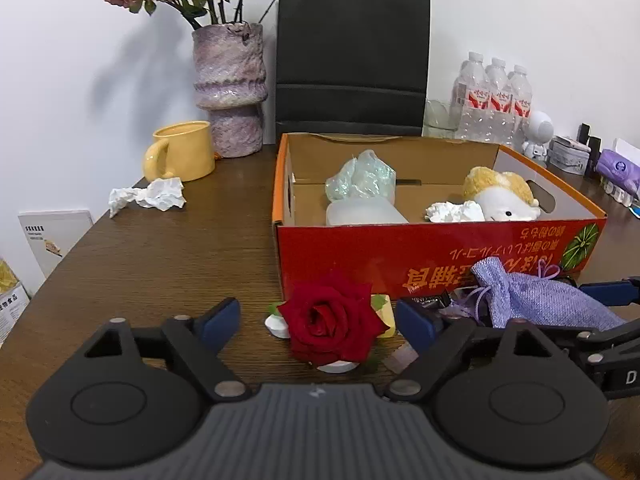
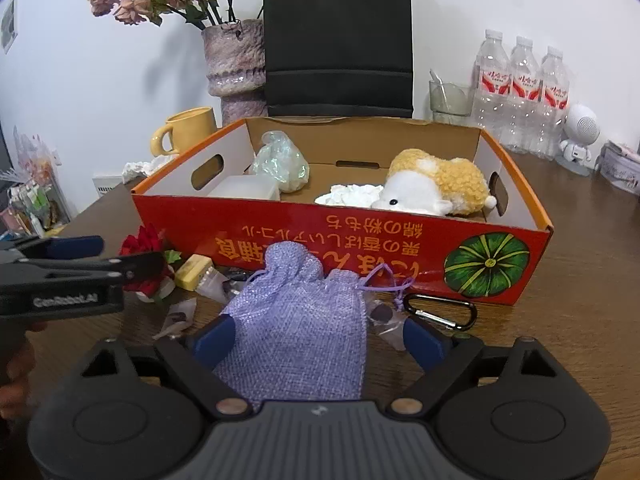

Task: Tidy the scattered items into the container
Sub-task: 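Grasp the red rose with the left gripper while the right grasps the purple pouch, then lower the rose and purple pouch into the box and release both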

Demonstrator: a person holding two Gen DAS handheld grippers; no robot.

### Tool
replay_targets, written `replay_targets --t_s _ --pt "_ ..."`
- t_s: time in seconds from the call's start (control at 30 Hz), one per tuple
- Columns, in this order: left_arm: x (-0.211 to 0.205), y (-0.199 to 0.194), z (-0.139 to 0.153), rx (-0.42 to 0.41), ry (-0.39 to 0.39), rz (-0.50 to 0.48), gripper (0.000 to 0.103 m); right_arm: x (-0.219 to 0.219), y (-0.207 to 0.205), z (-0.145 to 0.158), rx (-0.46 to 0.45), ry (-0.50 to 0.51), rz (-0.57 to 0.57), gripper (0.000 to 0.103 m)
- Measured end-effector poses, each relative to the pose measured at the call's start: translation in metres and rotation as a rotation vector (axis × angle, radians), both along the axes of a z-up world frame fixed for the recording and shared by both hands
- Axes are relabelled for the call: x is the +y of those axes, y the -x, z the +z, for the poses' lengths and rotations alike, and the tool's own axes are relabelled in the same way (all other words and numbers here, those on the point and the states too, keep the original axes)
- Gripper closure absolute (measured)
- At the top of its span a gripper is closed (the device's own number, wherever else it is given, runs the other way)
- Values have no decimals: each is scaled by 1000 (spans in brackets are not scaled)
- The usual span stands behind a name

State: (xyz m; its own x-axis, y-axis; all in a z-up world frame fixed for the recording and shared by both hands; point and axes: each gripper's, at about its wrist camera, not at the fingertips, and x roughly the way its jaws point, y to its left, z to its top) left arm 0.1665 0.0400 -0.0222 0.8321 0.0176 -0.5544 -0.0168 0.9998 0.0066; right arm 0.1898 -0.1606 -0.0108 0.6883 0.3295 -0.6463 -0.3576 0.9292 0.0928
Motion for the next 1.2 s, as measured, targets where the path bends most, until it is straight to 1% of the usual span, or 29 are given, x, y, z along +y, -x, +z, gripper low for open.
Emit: replay_targets --t_s 0.13,0.23,0.33,0.37,0.4,0.43,0.5,0.53,0.57,0.6,0.67,0.7,0.87,1.07,1.2 --pt "-1 -6 -4 8 -15 22 20 -1 1 -1 4 -15 9 18" --pt "-1 -8 -6 8 -16 27 21 -3 0 -1 12 -28 19 26" --pt "-1 -7 -6 3 -16 26 24 -4 1 -2 16 -45 31 39" --pt "-1 -7 -6 3 -13 23 25 -5 2 -1 17 -53 35 45" --pt "0 -7 -6 3 -12 23 25 -5 2 -1 18 -57 36 48" --pt "0 -6 -6 3 -11 21 28 -6 3 -1 15 -59 35 50" --pt "1 -6 -6 4 -3 11 39 -7 4 0 10 -68 38 66" --pt "1 -5 -6 4 3 5 48 -7 5 1 8 -80 42 70" --pt "2 -5 -6 5 8 -1 51 -8 5 1 7 -90 47 79" --pt "2 -4 -5 4 12 -5 53 -9 6 2 6 -97 52 84" --pt "4 0 -4 -6 21 -9 62 -10 9 3 -3 -111 59 87" --pt "6 2 -3 -10 30 -8 63 -11 9 4 -7 -115 55 88" --pt "22 8 2 -26 107 21 67 -21 11 6 -9 -174 56 92" --pt "31 17 9 -64 153 21 71 -29 13 10 -21 -218 54 94" --pt "32 22 9 -77 170 21 71 -34 16 13 -37 -242 55 95"
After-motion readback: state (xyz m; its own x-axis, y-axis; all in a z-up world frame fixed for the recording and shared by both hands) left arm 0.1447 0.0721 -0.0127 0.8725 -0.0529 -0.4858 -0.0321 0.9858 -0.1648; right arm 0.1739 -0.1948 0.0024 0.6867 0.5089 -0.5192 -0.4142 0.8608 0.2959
